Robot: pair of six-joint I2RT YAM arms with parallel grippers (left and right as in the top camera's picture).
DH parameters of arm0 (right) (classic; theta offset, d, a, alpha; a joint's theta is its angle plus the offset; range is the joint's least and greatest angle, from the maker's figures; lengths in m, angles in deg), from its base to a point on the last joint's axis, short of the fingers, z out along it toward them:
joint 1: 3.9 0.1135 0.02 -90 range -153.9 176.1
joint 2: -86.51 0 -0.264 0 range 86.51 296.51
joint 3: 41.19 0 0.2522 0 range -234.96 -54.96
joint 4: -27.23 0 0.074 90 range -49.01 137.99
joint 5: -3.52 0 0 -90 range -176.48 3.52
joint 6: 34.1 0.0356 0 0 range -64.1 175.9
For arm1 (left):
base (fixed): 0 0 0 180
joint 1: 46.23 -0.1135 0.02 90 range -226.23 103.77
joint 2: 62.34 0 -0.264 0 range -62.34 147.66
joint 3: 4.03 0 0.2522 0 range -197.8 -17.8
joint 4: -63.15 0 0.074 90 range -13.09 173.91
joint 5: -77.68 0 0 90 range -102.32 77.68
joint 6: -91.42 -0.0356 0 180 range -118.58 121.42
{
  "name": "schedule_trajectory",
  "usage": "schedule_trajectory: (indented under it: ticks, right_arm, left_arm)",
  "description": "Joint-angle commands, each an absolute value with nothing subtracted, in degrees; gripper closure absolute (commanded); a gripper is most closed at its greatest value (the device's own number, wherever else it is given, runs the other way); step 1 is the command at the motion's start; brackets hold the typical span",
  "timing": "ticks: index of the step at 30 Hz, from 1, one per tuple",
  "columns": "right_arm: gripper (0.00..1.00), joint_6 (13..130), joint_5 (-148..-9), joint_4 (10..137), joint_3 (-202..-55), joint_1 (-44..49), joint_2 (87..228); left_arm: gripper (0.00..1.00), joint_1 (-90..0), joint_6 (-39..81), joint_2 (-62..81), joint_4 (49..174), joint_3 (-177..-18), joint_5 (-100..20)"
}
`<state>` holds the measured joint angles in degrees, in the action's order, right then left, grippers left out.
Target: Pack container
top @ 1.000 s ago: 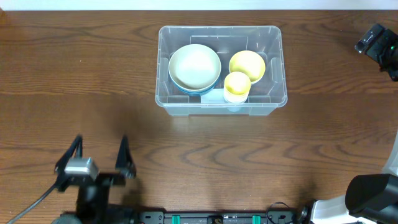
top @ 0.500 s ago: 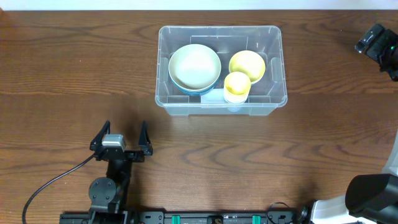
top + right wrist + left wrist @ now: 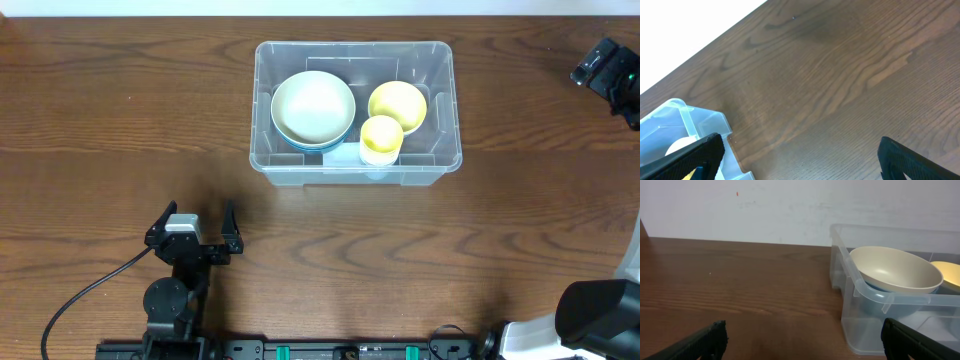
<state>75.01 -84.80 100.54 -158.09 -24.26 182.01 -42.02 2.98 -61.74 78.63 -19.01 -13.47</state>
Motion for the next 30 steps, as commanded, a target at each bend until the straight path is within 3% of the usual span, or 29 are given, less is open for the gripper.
schedule_trajectory:
  ticks: [1,21,30]
  right_arm:
    - [0.01,75.78,-84.98,100.59,-158.66,-24.48,182.01]
    - [0.01,75.78,-84.98,100.59,-158.61,-23.91,181.79]
    - [0.01,75.78,-84.98,100.59,-158.59,-10.14,171.67]
  left_arm:
    - [0.02,-42.31,3.46,-62.09,80.99,-18.03,-13.12]
    - [0.02,-42.31,3.46,-62.07,80.99,-18.03,-13.12]
    - [0.02,-42.31,3.46,-62.07,80.99,-18.03,-13.14]
